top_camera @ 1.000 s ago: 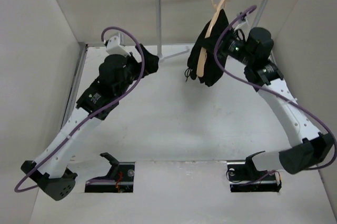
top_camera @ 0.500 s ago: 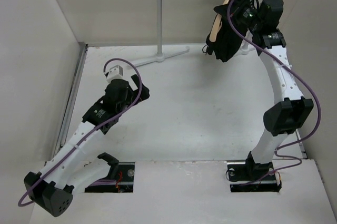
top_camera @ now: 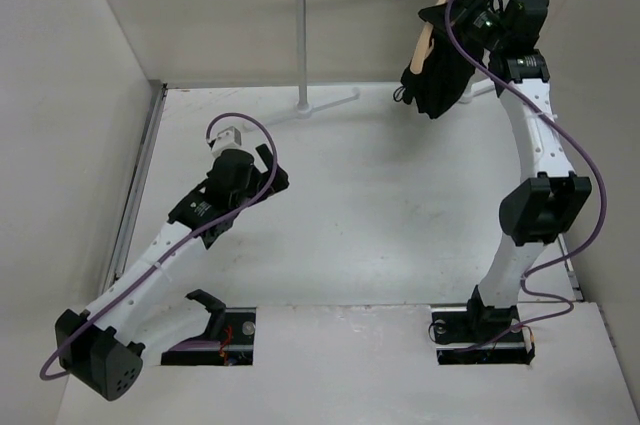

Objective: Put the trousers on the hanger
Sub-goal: Place the hanger at the clothesline.

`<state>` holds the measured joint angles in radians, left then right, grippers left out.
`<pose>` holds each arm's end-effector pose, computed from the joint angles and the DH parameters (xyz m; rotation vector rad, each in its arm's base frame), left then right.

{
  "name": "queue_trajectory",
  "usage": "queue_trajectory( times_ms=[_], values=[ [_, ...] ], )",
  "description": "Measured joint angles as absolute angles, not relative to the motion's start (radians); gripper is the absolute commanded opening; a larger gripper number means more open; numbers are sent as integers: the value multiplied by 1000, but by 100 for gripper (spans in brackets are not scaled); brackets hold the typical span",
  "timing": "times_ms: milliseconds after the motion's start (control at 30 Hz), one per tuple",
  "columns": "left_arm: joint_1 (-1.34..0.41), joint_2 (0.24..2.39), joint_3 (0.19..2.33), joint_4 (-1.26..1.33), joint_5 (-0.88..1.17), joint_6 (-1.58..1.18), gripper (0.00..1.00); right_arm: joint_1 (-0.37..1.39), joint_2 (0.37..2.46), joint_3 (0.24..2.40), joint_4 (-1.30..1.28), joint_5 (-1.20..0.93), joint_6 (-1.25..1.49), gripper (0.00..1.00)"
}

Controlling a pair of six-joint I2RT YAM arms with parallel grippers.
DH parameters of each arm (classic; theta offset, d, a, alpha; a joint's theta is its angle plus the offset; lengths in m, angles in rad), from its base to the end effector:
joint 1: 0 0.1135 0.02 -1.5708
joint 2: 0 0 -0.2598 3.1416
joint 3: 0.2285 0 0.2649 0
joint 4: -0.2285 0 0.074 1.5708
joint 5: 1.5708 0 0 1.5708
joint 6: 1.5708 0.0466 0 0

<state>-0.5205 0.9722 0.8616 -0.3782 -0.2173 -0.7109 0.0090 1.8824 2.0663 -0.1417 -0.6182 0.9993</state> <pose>0.2151 -0.1117 0.3032 -0.3345 2.0642 -0.5382 0.4540 0.0311 0.4717 0.2902 1.6549 1.2489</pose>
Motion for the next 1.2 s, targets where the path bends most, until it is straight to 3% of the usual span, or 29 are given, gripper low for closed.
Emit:
queue_trajectory(
  times_ms=[467, 567, 733, 867, 1000, 1200],
  values=[
    [-515, 980, 858, -363, -217, -744, 100, -20, 1926, 2002, -104, -620, 1014, 9],
    [-515, 979, 846, -361, -217, -754, 100, -20, 1924, 1966, -65, -623, 1019, 20],
    [-510, 979, 827, -363, -216, -770, 100, -20, 1913, 1924, -27, -617, 1017, 48],
    [-508, 979, 826, -361, -216, -778, 100, -25, 1904, 1900, -19, -588, 1005, 77],
    [-498, 979, 826, -361, -213, -781, 100, -33, 1881, 1877, -22, -564, 990, 100],
    [-444, 982, 829, -363, -200, -781, 100, -42, 1776, 1794, -23, -522, 962, 100]
  ],
)
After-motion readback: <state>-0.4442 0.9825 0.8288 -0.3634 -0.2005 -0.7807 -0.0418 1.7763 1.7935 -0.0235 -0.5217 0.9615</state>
